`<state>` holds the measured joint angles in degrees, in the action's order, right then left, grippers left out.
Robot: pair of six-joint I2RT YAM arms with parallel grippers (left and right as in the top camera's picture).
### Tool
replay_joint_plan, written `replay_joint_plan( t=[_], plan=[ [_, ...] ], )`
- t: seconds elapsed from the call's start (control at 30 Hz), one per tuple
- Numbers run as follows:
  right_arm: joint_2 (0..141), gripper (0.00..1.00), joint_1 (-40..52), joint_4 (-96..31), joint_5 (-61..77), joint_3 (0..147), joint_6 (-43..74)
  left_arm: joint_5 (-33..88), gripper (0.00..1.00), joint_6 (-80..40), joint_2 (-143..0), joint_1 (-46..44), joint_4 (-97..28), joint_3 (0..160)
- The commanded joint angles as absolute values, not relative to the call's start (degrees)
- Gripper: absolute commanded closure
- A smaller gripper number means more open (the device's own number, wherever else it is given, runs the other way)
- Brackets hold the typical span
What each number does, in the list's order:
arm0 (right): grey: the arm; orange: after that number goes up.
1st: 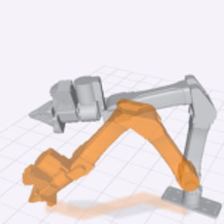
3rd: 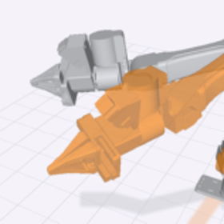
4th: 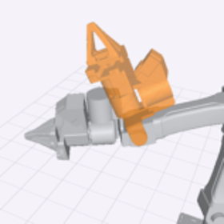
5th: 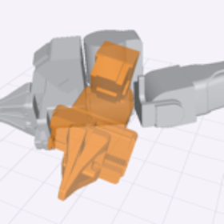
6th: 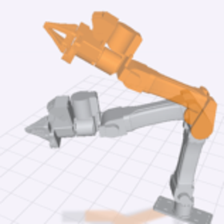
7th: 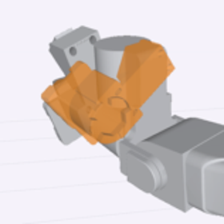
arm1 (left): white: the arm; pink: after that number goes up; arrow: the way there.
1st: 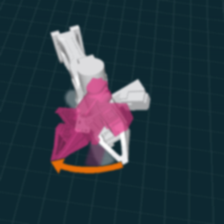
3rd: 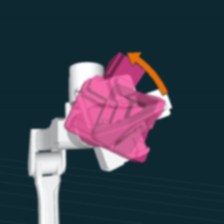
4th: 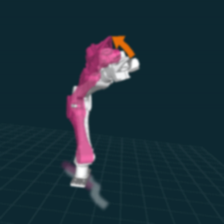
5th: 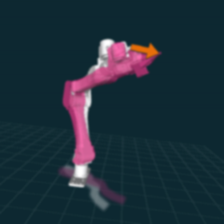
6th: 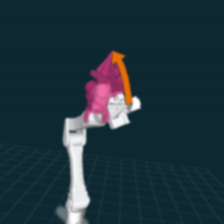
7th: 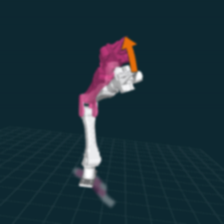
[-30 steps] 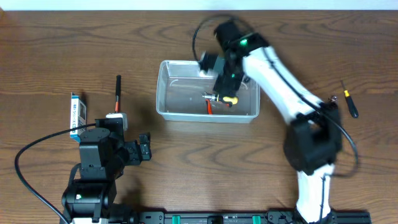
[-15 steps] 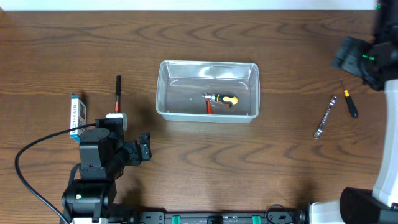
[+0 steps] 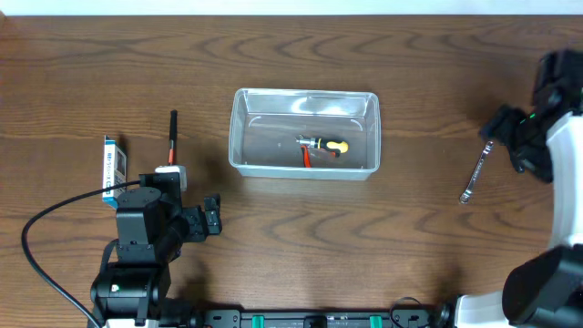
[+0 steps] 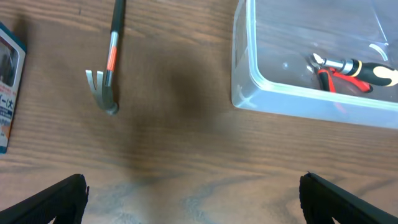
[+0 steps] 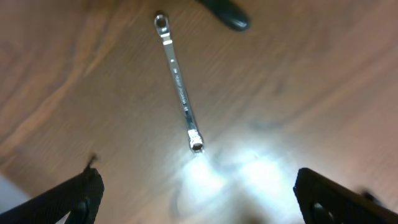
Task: Pack container
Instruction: 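Move the right gripper to the silver wrench and grasp it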
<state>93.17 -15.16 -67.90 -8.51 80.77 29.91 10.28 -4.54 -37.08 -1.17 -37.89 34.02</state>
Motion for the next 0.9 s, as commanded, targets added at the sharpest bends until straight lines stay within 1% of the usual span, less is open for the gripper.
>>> replay_joint_plan(
  t=[0.0, 0.17, 0.4, 0.57, 0.87],
  plan=[
    [93.3, 0.01, -15.4, -62.6, -7.1, 73.0, 30.5, 9.8, 0.02, -5.0, -37.0, -0.9, -37.9, 35.1],
    [93.3, 0.03, -15.4, -50.9, -7.0, 62.5, 26.9, 9.8, 0.02, -5.0, -37.0, -0.9, -37.9, 35.1],
    [93.4, 0.04, -15.4, -39.1, -5.0, 54.7, 19.6, 9.8, 0.02, -5.0, -37.0, -0.9, -37.9, 35.1],
    [95.3, 0.05, -15.4, -35.4, -3.8, 53.0, 19.6, 9.8, 0.02, -5.0, -37.0, -0.9, -37.9, 35.1],
    [102.7, 0.06, -15.5, -32.4, -2.9, 53.0, 18.5, 9.8, 0.02, -5.0, -37.0, -0.9, -37.9, 35.1]
  ],
)
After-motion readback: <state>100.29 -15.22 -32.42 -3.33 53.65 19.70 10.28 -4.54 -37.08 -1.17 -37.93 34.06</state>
